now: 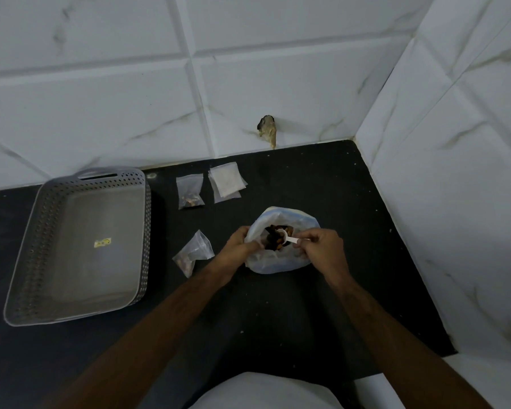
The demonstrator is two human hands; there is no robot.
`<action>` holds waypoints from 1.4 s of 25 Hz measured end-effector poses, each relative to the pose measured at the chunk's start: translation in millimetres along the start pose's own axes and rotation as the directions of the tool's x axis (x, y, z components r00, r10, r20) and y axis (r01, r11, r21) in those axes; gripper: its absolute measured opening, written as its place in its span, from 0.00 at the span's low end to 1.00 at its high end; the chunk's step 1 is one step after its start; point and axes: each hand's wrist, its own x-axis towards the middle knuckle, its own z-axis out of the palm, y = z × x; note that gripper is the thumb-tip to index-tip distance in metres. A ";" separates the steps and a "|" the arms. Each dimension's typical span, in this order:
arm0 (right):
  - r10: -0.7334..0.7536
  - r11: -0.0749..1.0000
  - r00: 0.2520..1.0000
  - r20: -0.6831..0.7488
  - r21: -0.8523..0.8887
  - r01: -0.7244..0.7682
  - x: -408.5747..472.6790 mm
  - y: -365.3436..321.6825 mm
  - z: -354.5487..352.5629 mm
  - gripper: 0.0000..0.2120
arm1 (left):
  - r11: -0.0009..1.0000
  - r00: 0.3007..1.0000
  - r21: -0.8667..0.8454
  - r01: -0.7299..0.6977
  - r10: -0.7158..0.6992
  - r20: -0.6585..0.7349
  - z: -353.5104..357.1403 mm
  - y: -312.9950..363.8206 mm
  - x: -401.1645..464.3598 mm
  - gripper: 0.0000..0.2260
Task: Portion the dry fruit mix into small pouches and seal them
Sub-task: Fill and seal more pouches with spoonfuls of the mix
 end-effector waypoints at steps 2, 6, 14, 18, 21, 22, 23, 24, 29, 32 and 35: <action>0.122 0.977 0.992 0.020 0.171 -0.124 5.7 0.5 -2.5 0.09 | 0.999 0.997 0.033 0.000 -0.002 0.078 -1.7 2.6 -1.1 0.25; 0.005 0.999 1.000 0.014 0.049 -0.005 2.7 2.8 1.7 0.10 | 0.999 0.990 0.045 -0.017 0.011 0.144 -4.8 3.9 -1.0 0.22; 0.254 0.882 0.960 0.121 0.378 -0.281 7.1 0.4 7.6 0.09 | 0.992 0.993 0.118 -0.046 0.032 0.114 -3.5 1.7 -1.7 0.25; 0.343 0.713 0.914 0.216 0.574 -0.403 7.6 2.8 4.1 0.10 | 0.994 0.993 0.095 -0.049 0.038 0.109 -8.6 1.4 -2.5 0.20; 0.333 0.711 0.915 0.229 0.577 -0.403 3.7 -0.3 -1.6 0.10 | 0.996 0.996 0.073 -0.053 0.048 0.069 -9.9 -2.6 -3.6 0.22; 0.314 0.723 0.921 0.229 0.571 -0.388 3.3 -0.6 -3.4 0.10 | 0.995 0.997 0.073 -0.067 0.063 0.046 -9.1 -2.8 -4.1 0.20; 0.289 0.736 0.928 0.233 0.566 -0.372 2.6 -0.4 -5.2 0.11 | 0.994 0.997 0.082 -0.073 0.072 0.016 -8.8 -3.0 -4.3 0.18; 0.265 0.748 0.933 0.242 0.560 -0.357 1.6 -0.4 -7.2 0.11 | 0.993 0.997 0.089 -0.076 0.077 -0.009 -8.7 -2.5 -4.6 0.16; 0.200 0.773 0.942 0.269 0.548 -0.320 -1.9 1.0 -14.5 0.12 | 0.976 0.988 0.182 -0.119 0.135 -0.079 -7.2 3.1 -8.4 0.11; 0.129 0.812 0.953 0.275 0.522 -0.261 -6.4 -2.6 -18.1 0.11 | 0.899 0.973 0.431 -0.080 0.164 -0.163 -6.1 8.4 -9.6 0.10; 0.074 0.863 0.964 0.257 0.468 -0.191 -12.2 -7.3 -19.3 0.11 | 0.782 0.971 0.623 -0.016 0.160 -0.176 -10.4 9.4 -12.4 0.10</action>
